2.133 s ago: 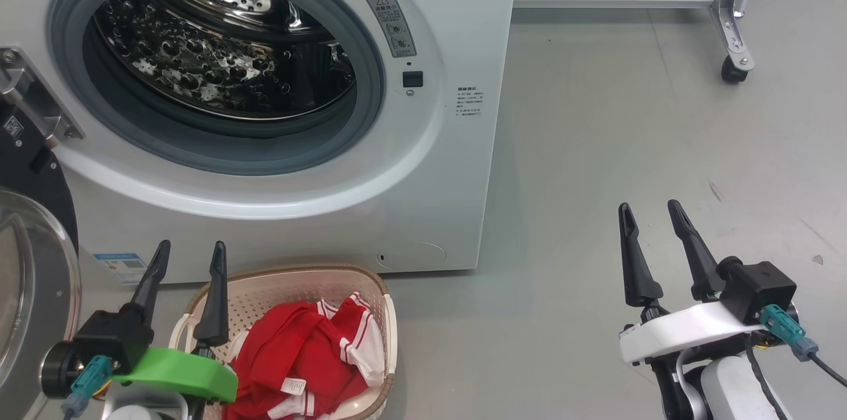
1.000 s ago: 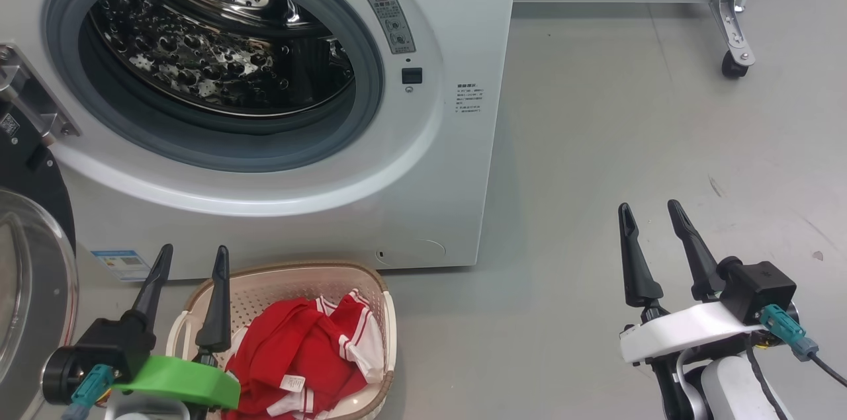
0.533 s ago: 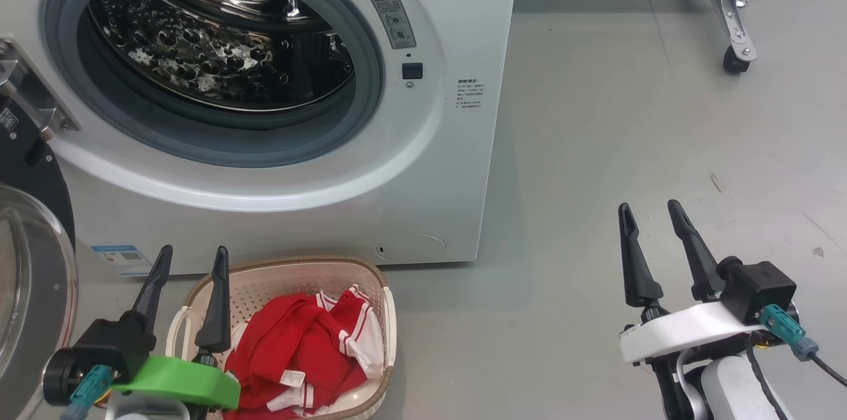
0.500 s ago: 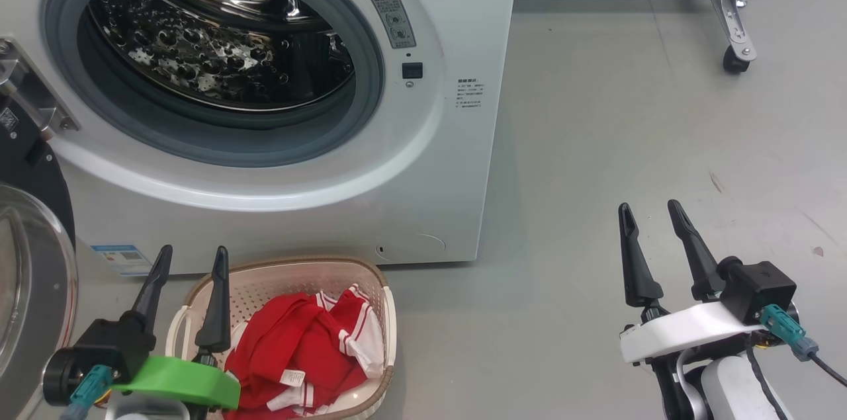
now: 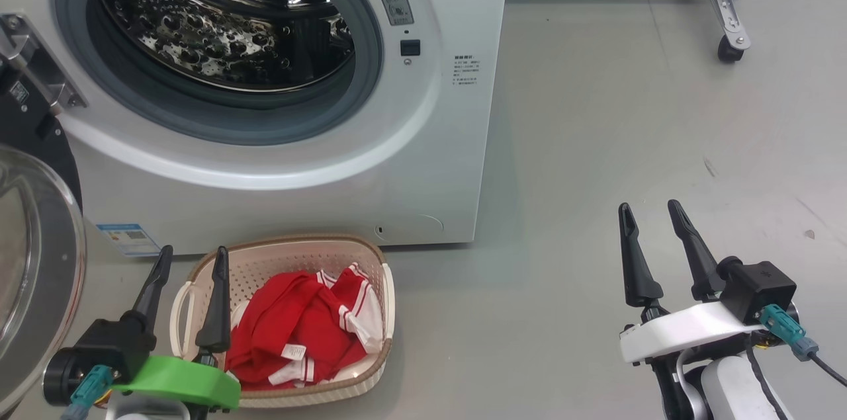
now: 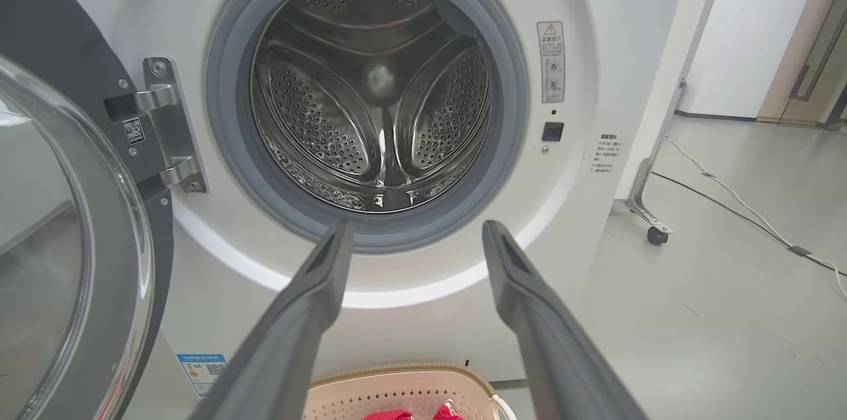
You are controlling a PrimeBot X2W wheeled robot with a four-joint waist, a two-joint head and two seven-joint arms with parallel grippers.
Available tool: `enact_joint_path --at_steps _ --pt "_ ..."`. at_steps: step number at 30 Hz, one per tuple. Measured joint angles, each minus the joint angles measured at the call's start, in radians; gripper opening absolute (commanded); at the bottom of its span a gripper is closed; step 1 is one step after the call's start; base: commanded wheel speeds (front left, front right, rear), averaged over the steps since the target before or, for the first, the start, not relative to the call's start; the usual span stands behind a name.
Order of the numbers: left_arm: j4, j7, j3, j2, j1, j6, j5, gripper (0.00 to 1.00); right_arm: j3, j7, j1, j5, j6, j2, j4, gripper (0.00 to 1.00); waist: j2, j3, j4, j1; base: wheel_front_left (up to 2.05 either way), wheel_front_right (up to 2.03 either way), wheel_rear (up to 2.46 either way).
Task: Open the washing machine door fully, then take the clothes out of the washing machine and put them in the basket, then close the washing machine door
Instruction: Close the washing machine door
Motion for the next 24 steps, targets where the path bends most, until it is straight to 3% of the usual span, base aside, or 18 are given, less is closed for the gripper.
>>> enact_joint_path --at_steps 14,24 --pt "-0.009 0.0 0.007 -0.001 0.0 0.002 0.003 1.0 0.003 0.0 0.0 0.0 0.0 0.001 0.001 1.0 0.0 0.005 0.0 0.0 -1.07 1.07 0.0" --pt "-0.009 0.0 0.001 -0.001 0.0 0.002 0.009 1.0 0.014 0.0 0.0 0.0 0.0 -0.001 0.011 1.0 0.0 0.001 -0.002 0.0 -0.47 0.47 0.0"
